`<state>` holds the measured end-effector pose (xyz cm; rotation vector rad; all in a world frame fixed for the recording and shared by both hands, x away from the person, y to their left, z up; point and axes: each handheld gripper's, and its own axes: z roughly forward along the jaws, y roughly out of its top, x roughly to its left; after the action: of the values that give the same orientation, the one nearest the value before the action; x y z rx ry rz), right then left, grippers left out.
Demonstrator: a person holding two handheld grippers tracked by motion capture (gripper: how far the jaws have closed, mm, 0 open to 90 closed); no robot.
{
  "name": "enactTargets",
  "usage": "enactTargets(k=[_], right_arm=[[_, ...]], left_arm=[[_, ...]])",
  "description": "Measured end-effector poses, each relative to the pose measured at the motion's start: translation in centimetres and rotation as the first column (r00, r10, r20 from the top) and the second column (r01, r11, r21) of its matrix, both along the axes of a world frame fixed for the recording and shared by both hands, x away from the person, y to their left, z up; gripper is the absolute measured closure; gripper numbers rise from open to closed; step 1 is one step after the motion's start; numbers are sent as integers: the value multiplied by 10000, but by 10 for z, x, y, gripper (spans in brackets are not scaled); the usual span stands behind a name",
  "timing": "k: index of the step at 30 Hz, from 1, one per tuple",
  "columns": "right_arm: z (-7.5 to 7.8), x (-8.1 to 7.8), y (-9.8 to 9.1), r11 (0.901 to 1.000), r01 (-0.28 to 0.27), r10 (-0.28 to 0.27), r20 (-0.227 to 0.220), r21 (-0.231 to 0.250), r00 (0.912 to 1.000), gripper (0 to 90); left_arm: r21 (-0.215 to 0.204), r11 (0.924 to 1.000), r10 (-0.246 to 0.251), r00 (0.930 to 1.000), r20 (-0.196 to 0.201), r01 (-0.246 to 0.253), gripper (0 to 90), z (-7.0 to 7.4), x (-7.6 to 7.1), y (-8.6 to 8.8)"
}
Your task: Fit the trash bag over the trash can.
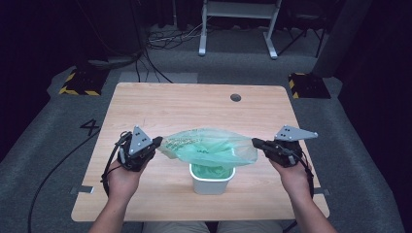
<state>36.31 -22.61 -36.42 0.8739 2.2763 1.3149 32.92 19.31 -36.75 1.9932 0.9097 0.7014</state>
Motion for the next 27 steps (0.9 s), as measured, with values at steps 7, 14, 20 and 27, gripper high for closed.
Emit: enactTargets(k=[7,14,20,27], right_arm=[[-12,5,1,9998,9,-17,-386,-204,9993,900],[-22,7,7,9976,-43,-7,-714,-694,9974,900],[-30,6,6,9967,-97,20,-953,-807,9954,900],[-34,2,2,9969,-187,101,-1113,-769,9937,900]], left_arm=[[207,9998,91,9977,-669,-78,900,-14,6,1],[548,9985,154,9914,-1301,-83,899,-20,11,-4],[564,9984,120,9822,-1875,-14,899,-33,15,-2],[725,9974,96,9867,-1625,22,865,-34,6,-4]])
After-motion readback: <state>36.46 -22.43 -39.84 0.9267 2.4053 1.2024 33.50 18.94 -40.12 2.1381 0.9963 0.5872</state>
